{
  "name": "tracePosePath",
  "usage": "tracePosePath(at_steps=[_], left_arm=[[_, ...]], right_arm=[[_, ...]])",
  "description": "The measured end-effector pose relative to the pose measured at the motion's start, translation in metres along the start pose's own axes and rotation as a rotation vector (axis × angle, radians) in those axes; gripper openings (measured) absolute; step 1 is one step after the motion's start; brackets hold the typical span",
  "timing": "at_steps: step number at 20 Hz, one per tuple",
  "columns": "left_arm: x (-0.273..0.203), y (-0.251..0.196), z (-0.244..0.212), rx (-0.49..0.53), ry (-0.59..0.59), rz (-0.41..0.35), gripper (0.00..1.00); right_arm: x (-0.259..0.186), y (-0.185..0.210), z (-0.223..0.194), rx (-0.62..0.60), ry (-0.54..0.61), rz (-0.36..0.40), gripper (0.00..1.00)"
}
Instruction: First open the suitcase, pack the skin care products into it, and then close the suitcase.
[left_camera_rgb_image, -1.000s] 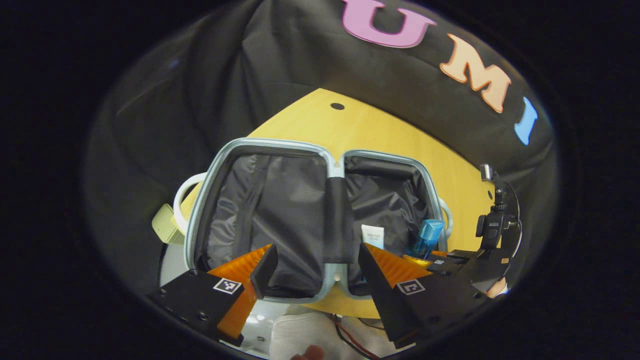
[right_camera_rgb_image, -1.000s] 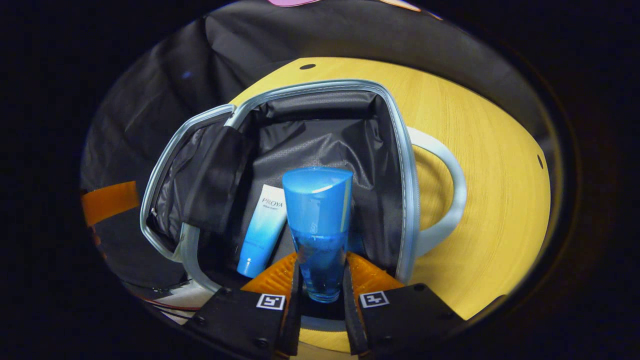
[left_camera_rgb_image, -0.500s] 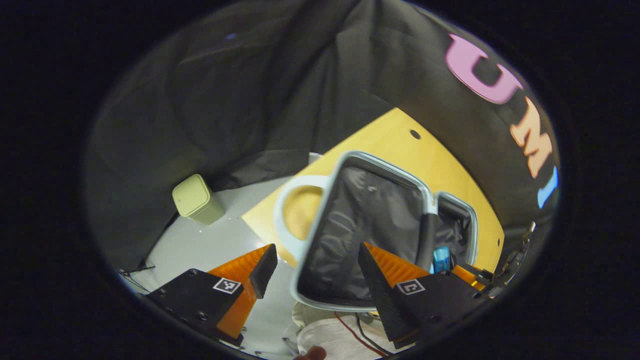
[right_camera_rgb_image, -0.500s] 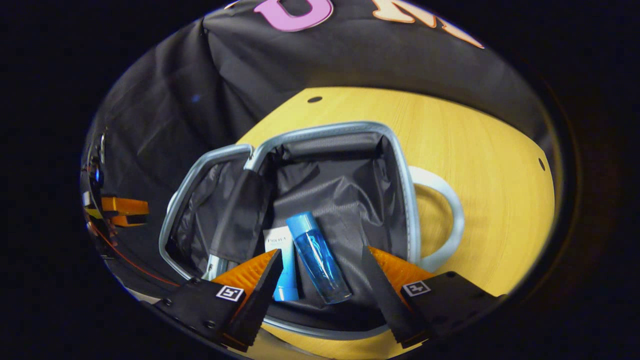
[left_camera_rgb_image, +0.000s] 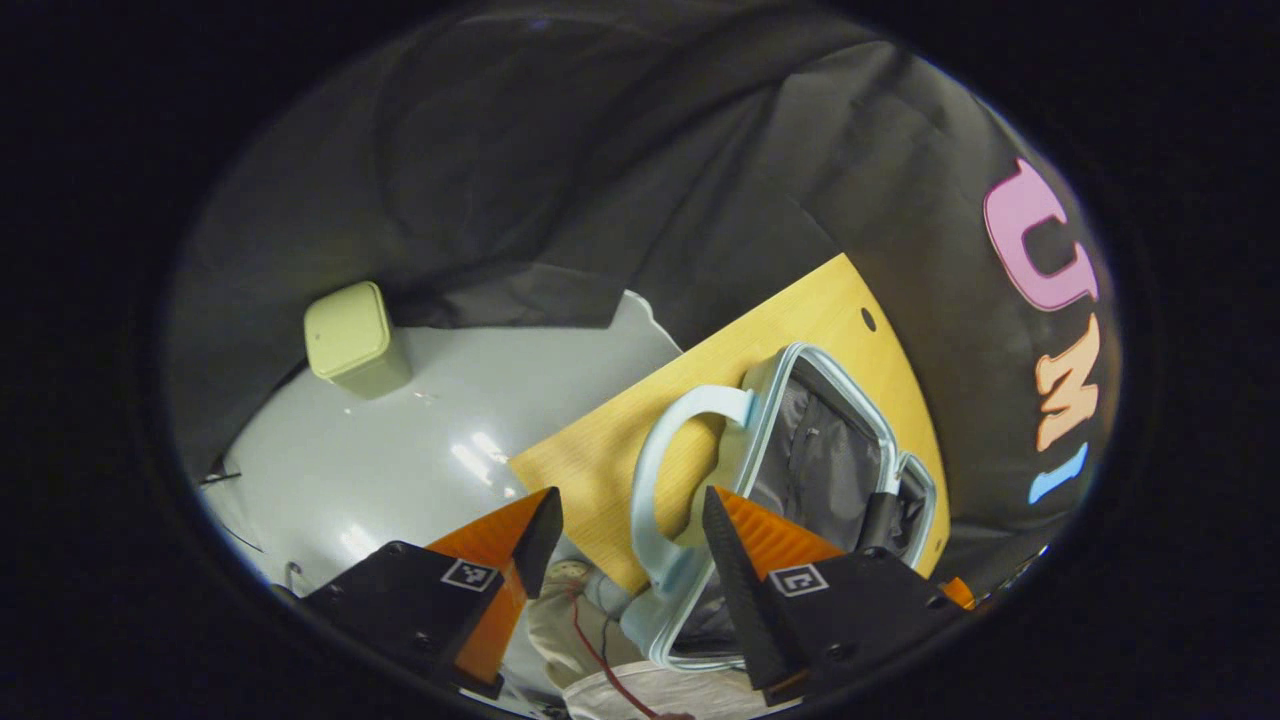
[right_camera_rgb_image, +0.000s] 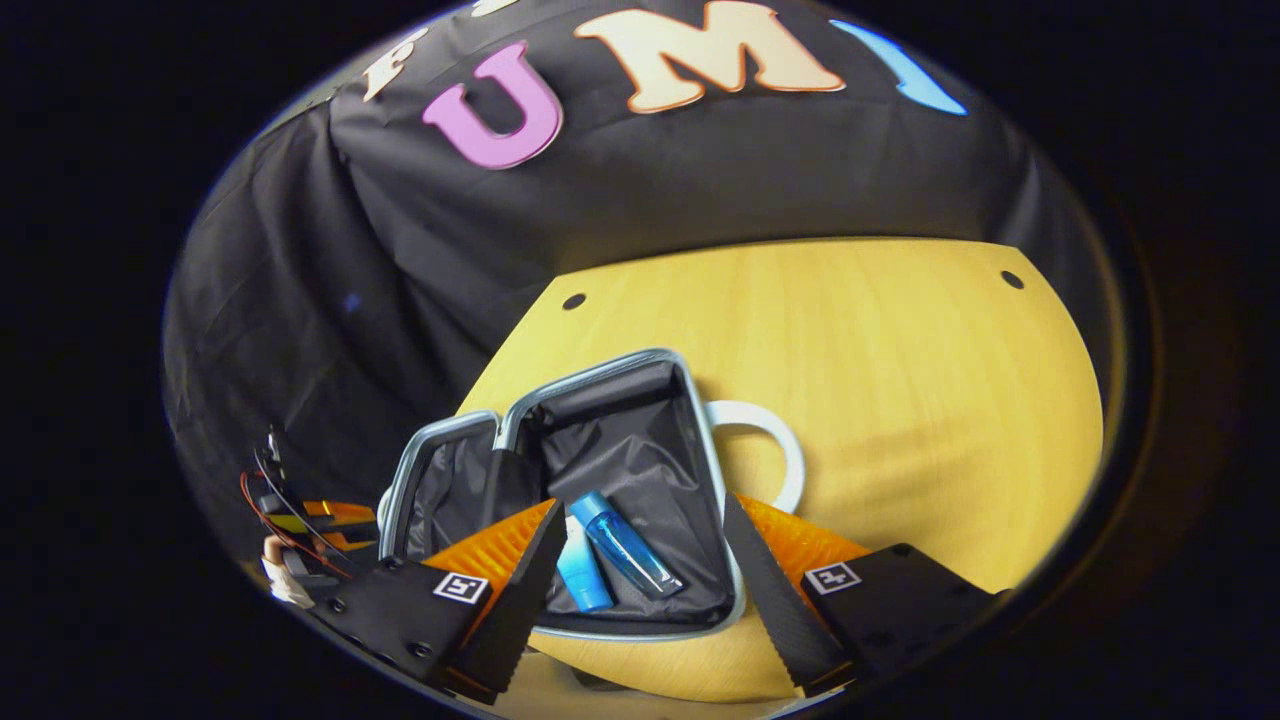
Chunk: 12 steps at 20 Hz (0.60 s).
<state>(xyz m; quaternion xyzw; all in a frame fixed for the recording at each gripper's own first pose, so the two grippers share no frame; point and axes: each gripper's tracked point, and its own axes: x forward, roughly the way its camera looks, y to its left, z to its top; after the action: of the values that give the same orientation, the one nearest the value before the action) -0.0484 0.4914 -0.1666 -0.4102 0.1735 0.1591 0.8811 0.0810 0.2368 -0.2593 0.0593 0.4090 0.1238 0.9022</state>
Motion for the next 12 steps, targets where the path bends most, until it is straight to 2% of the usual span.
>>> tracePosePath(at_steps=[1,2,3,4,5,7,8,10,12], left_arm=[[0.006,-0.003,-0.001,-0.013,0.016,-0.028,0.79],[0.011,-0.002,-0.002,-0.023,0.029,-0.044,0.72],[0.016,-0.004,-0.004,-0.033,0.043,-0.062,0.7],[0.019,-0.007,-0.006,-0.048,0.057,-0.083,0.67],[0.021,-0.012,-0.006,-0.061,0.064,-0.107,0.47],[0.025,-0.006,-0.003,-0.048,0.054,-0.103,0.39],[0.027,0.003,0.001,-0.04,0.027,-0.077,0.28],[0.026,0.001,-0.002,-0.061,0.034,-0.104,0.07],[0.021,-0.004,-0.002,-0.072,0.035,-0.141,0.02]], right_arm=[[-0.006,-0.006,0.005,0.01,-0.019,-0.014,0.98],[-0.011,-0.011,0.009,0.015,-0.034,-0.031,0.98],[-0.015,-0.015,0.012,0.018,-0.045,-0.045,0.94],[-0.02,-0.018,0.013,0.021,-0.055,-0.055,0.98],[-0.024,-0.019,0.013,0.024,-0.059,-0.062,0.98],[-0.03,-0.022,0.007,0.025,-0.056,-0.078,0.98],[-0.031,-0.023,0.004,0.022,-0.052,-0.084,0.98],[-0.033,-0.024,-0.002,0.014,-0.042,-0.093,0.98],[-0.033,-0.021,-0.005,0.008,-0.038,-0.091,0.98]])
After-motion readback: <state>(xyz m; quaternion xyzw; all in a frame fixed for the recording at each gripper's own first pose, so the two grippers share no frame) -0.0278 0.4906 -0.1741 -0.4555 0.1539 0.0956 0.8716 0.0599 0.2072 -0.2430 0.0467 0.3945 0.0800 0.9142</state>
